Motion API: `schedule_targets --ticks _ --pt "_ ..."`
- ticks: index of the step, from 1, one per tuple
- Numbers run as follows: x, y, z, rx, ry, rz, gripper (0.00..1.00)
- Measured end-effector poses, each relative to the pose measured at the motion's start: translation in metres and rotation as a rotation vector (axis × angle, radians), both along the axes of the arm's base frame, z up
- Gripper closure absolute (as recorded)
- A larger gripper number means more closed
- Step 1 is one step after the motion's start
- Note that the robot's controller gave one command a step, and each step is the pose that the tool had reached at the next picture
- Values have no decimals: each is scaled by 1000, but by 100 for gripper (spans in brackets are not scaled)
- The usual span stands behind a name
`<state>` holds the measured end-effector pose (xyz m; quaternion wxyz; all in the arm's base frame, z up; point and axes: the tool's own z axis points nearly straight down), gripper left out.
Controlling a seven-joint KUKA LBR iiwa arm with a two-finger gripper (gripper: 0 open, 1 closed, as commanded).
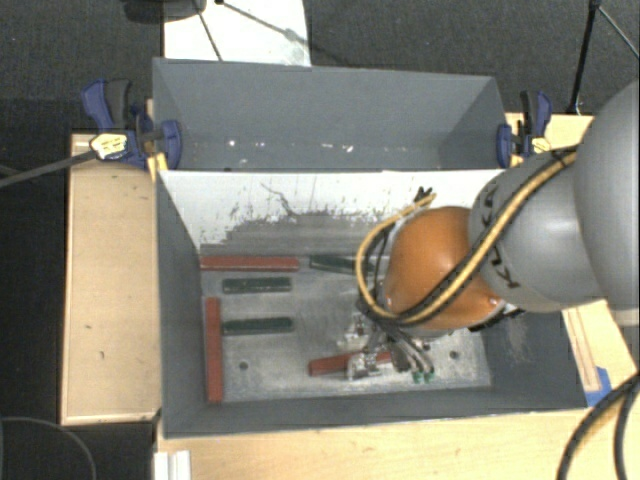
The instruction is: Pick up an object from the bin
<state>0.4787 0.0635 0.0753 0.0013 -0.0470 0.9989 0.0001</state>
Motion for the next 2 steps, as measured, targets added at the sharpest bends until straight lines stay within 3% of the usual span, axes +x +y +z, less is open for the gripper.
schedule_targets --ticks 1,2 --pt "0 0 0 0 0 -2 100" --pt "23 -8 158 0 -2 101 100"
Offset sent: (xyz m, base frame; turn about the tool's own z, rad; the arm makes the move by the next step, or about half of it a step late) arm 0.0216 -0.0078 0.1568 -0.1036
